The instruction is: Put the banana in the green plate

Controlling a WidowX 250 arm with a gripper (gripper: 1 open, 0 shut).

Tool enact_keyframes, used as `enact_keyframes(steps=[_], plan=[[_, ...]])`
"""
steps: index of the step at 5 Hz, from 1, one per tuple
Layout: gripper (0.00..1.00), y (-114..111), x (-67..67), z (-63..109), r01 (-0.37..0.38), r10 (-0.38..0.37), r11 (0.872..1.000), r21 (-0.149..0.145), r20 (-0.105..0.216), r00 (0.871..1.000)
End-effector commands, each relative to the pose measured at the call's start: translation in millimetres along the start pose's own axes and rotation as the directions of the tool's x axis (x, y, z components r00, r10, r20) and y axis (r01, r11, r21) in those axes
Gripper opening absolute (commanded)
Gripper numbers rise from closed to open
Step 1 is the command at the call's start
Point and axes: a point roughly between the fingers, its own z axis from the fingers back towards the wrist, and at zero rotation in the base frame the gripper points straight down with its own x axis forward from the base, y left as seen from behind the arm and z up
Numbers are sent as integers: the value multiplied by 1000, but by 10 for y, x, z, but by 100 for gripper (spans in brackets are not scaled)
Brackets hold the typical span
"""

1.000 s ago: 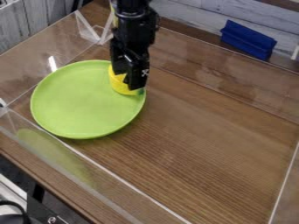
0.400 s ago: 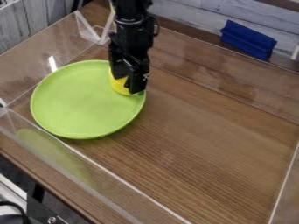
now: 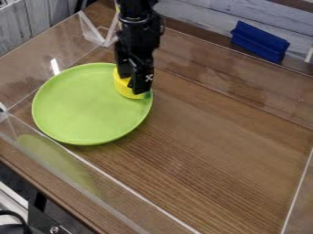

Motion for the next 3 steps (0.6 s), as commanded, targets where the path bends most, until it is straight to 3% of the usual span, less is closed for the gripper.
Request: enact_keyframes(steps=[1,3], plan=[[0,-31,119,1,41,-41,999,7,3,999],[0,105,-111,-177,62,-62,998,8,3,998]])
